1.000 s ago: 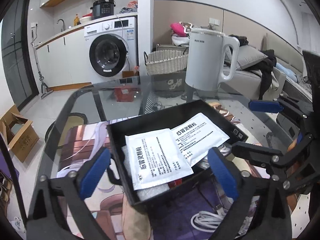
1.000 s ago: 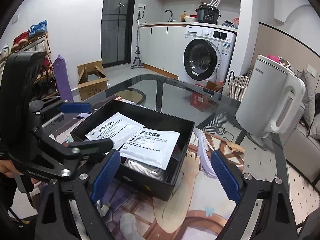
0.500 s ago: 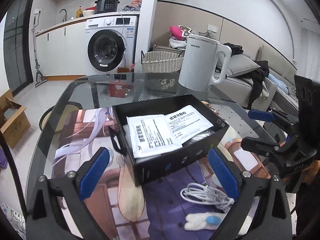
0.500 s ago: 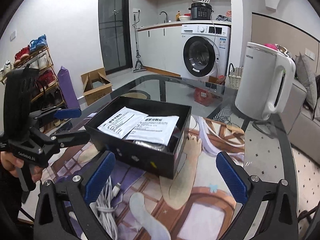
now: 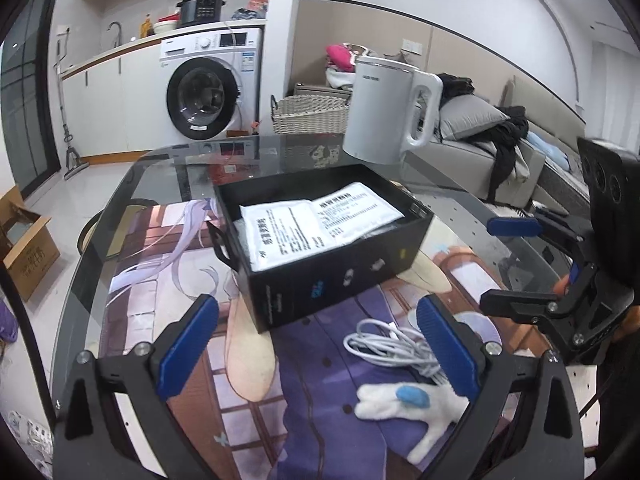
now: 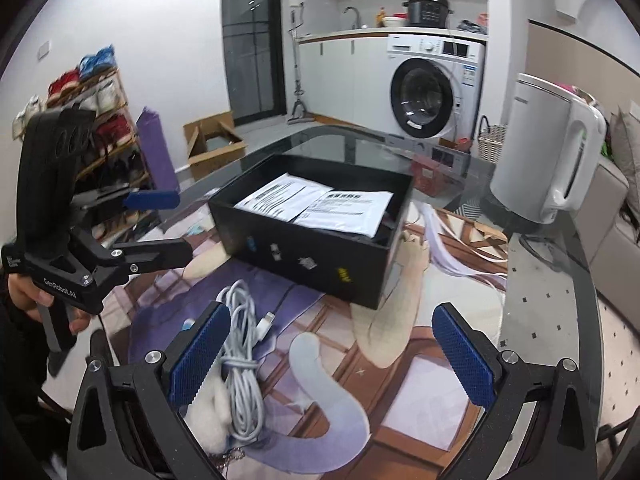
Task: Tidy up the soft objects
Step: 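Withdraw both grippers and move the right gripper to the white cable coil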
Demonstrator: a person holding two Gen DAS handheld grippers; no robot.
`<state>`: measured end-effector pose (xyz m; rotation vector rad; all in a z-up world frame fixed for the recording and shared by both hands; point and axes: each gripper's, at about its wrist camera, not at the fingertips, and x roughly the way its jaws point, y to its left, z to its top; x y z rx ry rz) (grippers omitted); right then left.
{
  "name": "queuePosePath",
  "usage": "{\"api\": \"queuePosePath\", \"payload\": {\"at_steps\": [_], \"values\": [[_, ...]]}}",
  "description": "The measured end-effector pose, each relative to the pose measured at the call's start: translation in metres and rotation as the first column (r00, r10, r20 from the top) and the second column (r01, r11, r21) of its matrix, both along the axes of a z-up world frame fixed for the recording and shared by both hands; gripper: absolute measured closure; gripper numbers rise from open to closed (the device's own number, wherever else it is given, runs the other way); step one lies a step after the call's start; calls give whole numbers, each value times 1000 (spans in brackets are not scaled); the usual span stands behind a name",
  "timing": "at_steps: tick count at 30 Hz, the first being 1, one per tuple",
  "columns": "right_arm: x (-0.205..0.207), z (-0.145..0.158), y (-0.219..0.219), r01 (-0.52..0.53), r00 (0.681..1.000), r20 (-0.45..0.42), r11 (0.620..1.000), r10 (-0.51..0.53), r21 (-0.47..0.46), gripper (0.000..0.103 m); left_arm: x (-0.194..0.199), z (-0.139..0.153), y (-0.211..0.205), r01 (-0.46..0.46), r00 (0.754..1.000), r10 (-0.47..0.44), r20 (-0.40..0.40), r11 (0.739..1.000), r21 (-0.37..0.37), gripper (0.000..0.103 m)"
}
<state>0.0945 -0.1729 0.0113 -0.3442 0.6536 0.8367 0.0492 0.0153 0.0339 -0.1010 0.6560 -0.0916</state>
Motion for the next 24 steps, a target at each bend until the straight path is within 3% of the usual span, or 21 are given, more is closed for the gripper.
{"api": "queuePosePath", "payload": {"at_steps": [12, 20, 24], "values": [[-9, -40, 32, -102, 992, -90, 988, 92, -114, 1, -4, -3, 5, -5, 1000, 5, -14, 1000, -6, 3], [7, -57, 34, 9, 996, -80, 980, -25, -200, 1, -3, -7, 9, -8, 1000, 8, -27, 1000, -14, 3], [14, -57, 27, 32, 994, -93, 980, -51, -194, 1, -2, -9, 8, -8, 999, 7, -33, 1000, -13, 3]]}}
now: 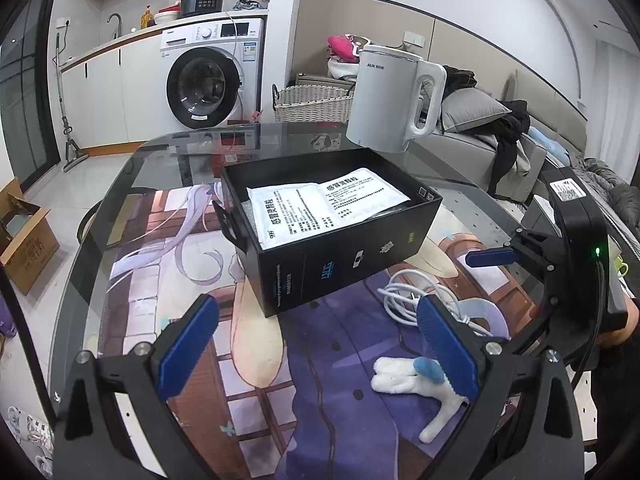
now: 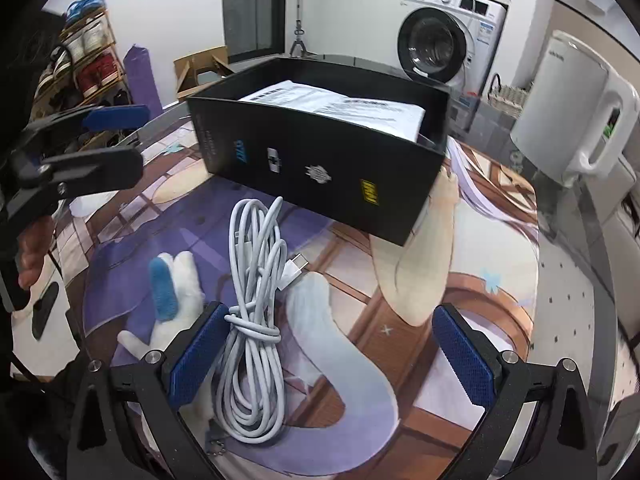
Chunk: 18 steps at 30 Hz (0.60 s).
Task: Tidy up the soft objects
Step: 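Withdraw both grippers and move the right gripper to the white cable coil, then grasp the white cable coil with the right gripper while the left gripper grasps the white plush toy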
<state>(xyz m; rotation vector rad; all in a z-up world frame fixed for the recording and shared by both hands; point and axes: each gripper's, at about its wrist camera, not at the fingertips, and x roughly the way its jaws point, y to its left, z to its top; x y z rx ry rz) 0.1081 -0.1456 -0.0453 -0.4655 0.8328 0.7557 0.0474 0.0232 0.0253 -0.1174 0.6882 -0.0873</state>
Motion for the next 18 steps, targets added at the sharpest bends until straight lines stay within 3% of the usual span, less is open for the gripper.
{"api": "queuePosePath", "payload": {"at_steps": [5, 8, 11, 13, 17, 18], "values": [[0, -5, 3, -11, 1000, -15, 1000, 11, -22, 1, 1, -2, -1, 6, 1000, -6, -8, 1000, 1, 3], [-2, -7, 3, -34, 999, -32, 999, 34, -17, 10, 2, -3, -1, 10, 1000, -10, -11, 1000, 1, 3], [-5, -4, 1, -69, 997, -43, 998, 69, 4, 28, 3, -5, -1, 9, 1000, -9, -17, 1000, -1, 3], [-8, -2, 1, -81, 996, -43, 997, 82, 18, 46, 4, -6, -1, 10, 1000, -10, -20, 1000, -5, 3], [-10, -1, -1, -88, 995, -41, 995, 90, 42, 63, 4, -6, -2, 17, 1000, -17, -21, 1000, -5, 3], [-10, 0, -1, -82, 996, -36, 996, 84, 43, 73, 3, -6, -2, 20, 1000, -20, -22, 1000, -4, 3]]}}
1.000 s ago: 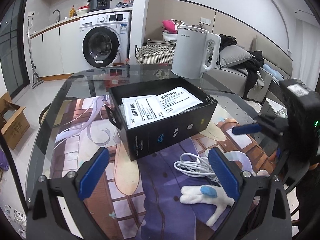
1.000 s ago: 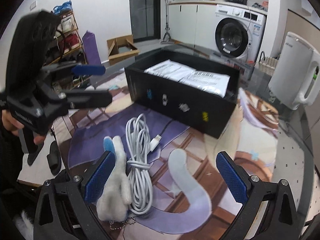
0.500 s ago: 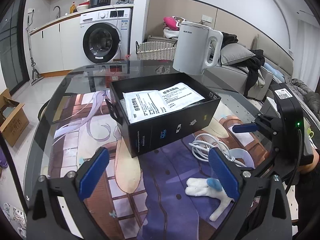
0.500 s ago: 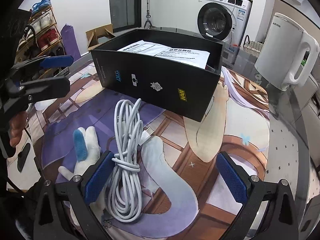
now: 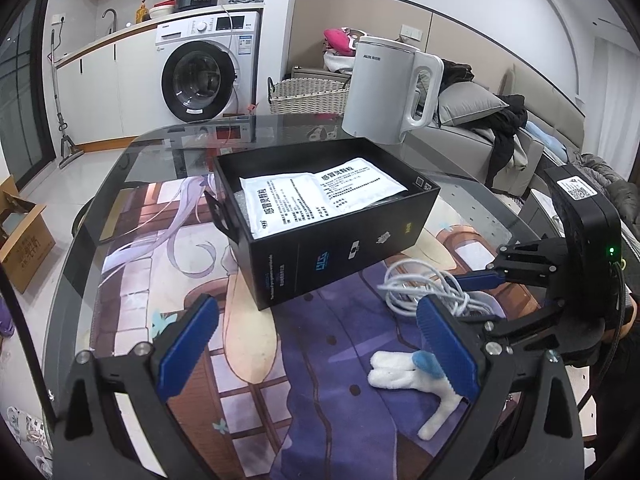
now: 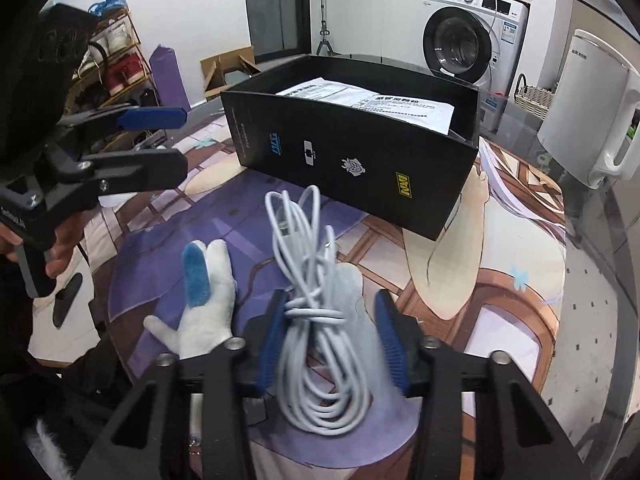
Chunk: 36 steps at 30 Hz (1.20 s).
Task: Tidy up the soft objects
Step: 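Grasp the white cable coil with the right gripper while the left gripper grasps the white plush toy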
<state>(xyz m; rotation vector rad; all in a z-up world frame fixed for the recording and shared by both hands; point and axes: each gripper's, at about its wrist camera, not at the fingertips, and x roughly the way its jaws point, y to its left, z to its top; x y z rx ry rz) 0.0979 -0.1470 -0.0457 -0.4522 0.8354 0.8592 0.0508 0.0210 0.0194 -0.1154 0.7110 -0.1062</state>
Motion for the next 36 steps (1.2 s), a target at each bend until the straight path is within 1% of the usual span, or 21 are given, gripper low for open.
{"api": "queuePosePath", "payload": {"at_steps": [6, 10, 13, 17, 19, 24, 28, 30, 34, 36], "values": [[4, 4, -4, 15, 1000, 13, 1000, -15, 17, 76, -1, 0, -4, 33, 999, -33, -10, 999, -1, 3], [6, 12, -11, 21, 999, 23, 999, -22, 36, 76, -3, -4, -14, 110, 993, -110, -39, 994, -3, 3], [7, 18, -17, 26, 999, 32, 999, -27, 47, 76, -5, -8, -29, 199, 978, -198, -72, 980, 2, 3], [10, 18, -20, 26, 999, 33, 999, -27, 39, 76, -9, -11, -49, 289, 954, -287, -88, 957, 22, 3], [12, 15, -19, 24, 999, 26, 999, -25, 32, 76, -11, -13, -54, 309, 947, -305, -101, 951, 29, 3], [12, 9, -17, 15, 1000, 15, 1000, -15, 19, 76, -16, -12, -63, 369, 924, -367, -106, 929, -7, 3], [11, 8, -16, 11, 1000, 13, 1000, -12, 16, 76, -21, -11, -72, 424, 899, -424, -109, 905, -27, 3], [12, 8, -17, 11, 1000, 10, 1000, -11, 14, 76, -23, -14, -79, 447, 886, -445, -129, 895, -19, 3], [13, 6, -18, 13, 1000, 2, 1000, -14, 10, 76, -23, -18, -85, 458, 878, -455, -148, 889, -16, 3], [14, 5, -18, 14, 1000, -1, 1000, -14, 8, 76, -21, -21, -88, 453, 879, -450, -157, 891, -17, 3]]}}
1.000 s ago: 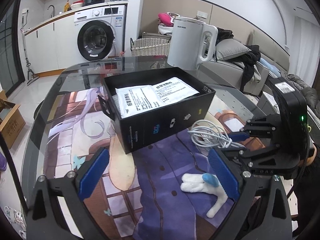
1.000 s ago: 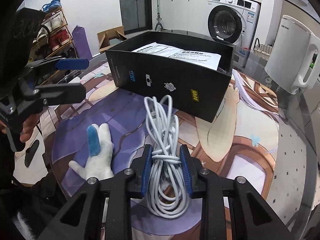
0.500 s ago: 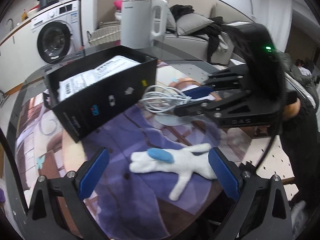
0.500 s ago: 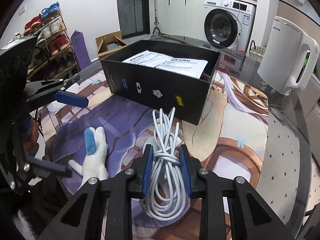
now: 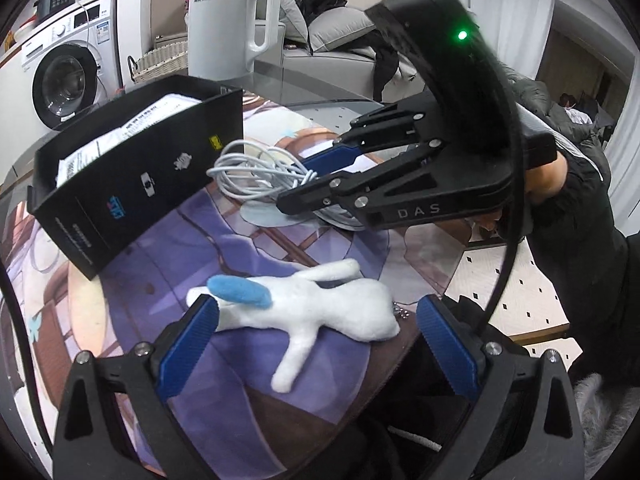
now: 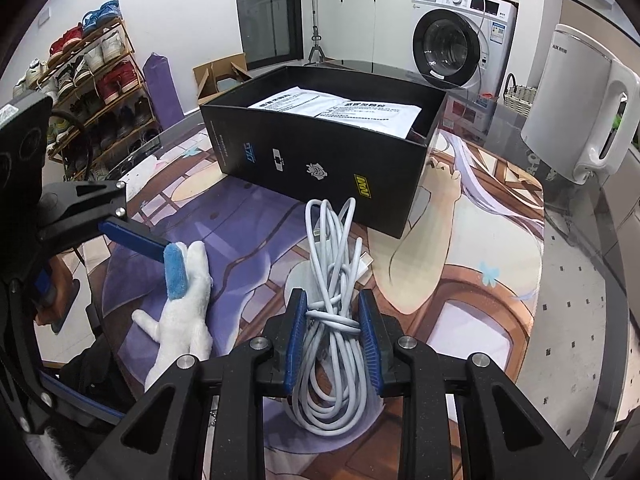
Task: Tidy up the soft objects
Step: 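Grasp the white cable coil with the right gripper while the left gripper grasps the white plush toy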
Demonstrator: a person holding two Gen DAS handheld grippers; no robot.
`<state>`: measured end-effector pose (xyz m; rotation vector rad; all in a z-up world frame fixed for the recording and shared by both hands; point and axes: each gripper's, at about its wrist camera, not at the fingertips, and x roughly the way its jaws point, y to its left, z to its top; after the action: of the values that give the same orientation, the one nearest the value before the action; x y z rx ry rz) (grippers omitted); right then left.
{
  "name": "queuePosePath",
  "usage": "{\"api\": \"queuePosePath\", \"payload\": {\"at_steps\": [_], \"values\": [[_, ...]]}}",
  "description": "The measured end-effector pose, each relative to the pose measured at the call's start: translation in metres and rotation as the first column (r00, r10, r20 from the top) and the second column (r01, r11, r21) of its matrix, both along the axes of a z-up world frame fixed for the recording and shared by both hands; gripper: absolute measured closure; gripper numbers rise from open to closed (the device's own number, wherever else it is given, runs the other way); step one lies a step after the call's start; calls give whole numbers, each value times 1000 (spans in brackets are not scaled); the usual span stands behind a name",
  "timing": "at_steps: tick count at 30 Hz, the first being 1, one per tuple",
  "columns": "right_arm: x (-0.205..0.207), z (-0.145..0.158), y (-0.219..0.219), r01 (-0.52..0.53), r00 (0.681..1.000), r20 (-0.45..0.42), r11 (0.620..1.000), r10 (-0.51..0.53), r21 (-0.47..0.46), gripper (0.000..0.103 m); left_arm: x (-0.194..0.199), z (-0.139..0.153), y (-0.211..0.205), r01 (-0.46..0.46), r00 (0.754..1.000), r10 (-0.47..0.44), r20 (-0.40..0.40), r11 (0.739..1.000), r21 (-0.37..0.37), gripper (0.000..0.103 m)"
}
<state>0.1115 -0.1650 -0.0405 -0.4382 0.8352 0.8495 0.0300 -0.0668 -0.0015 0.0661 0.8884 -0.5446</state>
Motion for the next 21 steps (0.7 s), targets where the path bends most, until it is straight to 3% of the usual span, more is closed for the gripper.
{"api": "queuePosePath", "payload": {"at_steps": [9, 17, 21], "values": [[2, -1, -2, 11, 1000, -2, 1000, -11, -3, 76, 13, -9, 0, -101, 995, 101, 7, 992, 75, 3], [1, -4, 0, 0, 1000, -9, 1000, 0, -8, 76, 21, -7, 30, -209, 978, 210, 1, 974, 88, 3], [1, -4, 0, -1, 1000, -9, 1000, 0, -10, 76, 19, -8, 35, -220, 975, 222, -13, 971, 99, 3]]}}
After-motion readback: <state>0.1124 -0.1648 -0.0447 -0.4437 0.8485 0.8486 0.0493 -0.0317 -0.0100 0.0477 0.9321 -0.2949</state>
